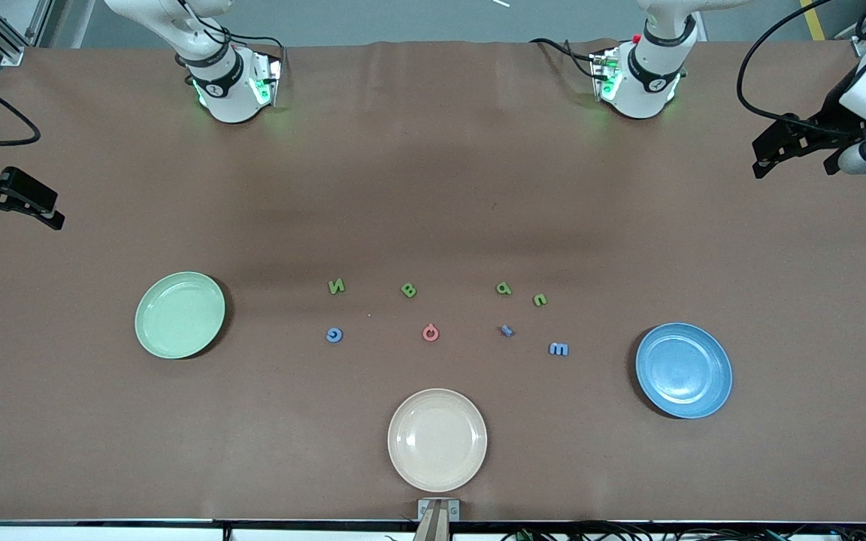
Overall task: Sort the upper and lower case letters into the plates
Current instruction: 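Reach the left gripper to the blue E while the right gripper reaches the G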
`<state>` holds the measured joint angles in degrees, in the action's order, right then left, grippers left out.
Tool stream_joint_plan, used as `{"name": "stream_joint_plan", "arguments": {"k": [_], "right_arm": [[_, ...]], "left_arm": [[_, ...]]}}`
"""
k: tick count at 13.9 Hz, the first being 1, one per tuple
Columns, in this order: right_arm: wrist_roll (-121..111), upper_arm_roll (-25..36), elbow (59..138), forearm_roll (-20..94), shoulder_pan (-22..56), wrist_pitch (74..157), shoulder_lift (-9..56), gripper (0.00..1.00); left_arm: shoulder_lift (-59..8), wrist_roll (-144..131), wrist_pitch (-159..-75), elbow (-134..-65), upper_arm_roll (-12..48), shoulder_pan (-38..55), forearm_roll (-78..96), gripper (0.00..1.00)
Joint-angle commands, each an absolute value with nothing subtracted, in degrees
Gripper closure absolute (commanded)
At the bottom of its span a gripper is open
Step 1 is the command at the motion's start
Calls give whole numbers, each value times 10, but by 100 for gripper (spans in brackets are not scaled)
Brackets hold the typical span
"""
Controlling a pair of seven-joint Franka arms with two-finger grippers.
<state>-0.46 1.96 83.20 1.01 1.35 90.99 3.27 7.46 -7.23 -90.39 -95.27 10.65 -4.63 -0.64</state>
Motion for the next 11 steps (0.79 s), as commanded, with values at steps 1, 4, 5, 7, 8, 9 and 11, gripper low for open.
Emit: {"name": "stream_joint_plan", "arguments": {"k": [1,4,5,7,8,9,11], "right_arm": [[-7,15,835,5,7,909,25,0],[-8,15,835,6,-5,911,27,0],[-8,14,835,6,-6,913,28,0],[-3,14,831,7,-6,907,26,0],[-4,13,831,8,-4,906,25,0],[-2,11,831,8,-1,906,25,0],[-2,10,834,8,19,907,28,0]], "left_arm": [[76,-62,-892,-945,109,-50,-1,0],[67,-62,-892,-941,108,-51,-1,0],[66,-61,-892,-941,108,-52,-1,0],[59,-60,-892,-941,108,-52,-1,0],[55,-61,-893,-945,109,-52,-1,0],[39,-61,-896,-945,109,-48,-3,0],[1,-62,-926,-953,123,-37,-8,0]]}}
